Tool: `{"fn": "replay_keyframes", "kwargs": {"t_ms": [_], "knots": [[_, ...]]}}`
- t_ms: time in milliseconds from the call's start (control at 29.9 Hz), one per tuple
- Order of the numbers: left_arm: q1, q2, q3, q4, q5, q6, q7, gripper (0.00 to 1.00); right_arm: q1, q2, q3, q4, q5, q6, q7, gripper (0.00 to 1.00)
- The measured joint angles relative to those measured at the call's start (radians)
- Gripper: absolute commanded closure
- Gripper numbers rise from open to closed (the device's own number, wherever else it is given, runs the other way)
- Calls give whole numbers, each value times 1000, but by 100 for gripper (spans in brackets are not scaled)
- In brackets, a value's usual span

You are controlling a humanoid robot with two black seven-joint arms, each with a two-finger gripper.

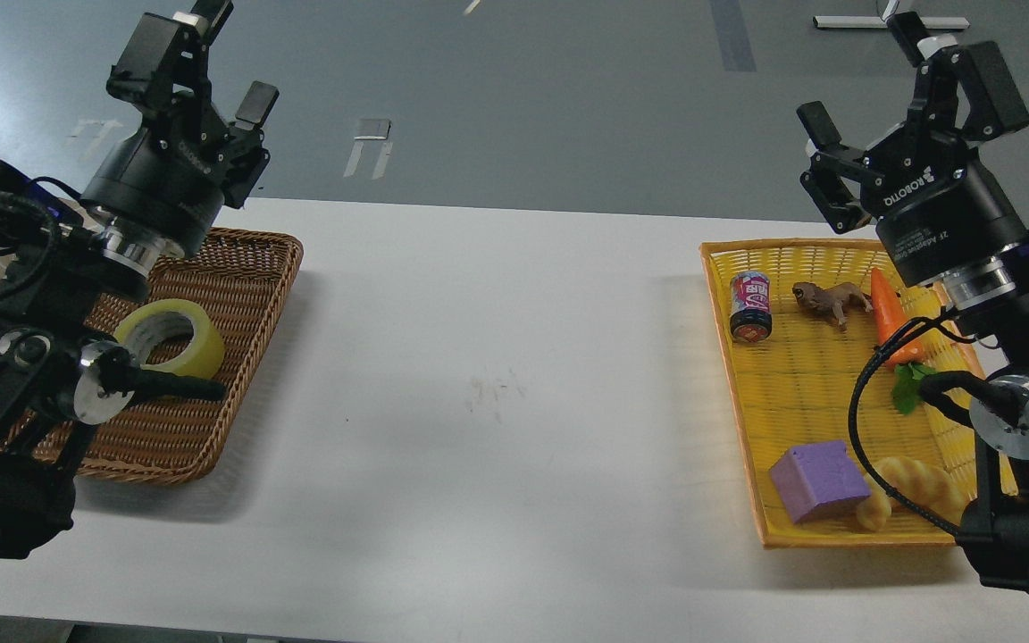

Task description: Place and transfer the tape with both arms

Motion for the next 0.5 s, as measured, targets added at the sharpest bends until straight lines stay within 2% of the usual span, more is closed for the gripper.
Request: {"fn": "replay_keyframes", "kwargs": {"t_ms": [67,234,301,401,502], "knots": [[0,-31,-21,0,-25,-54,9,2,14,0,0,-2,1,0,1,0],[35,-172,-70,-7,-37,-101,24,2,23,19,-30,11,4,-1,6,0],[55,-194,-78,-9,-38,-130,52,2,25,29,-44,12,4,-1,9,0],[64,-200,-108,-11,-40,-174,140,2,30,43,-52,4,4,-1,12,0],[64,-204,-135,-11,-50,-193,173,2,32,47,-53,3,4,0,12,0]]}}
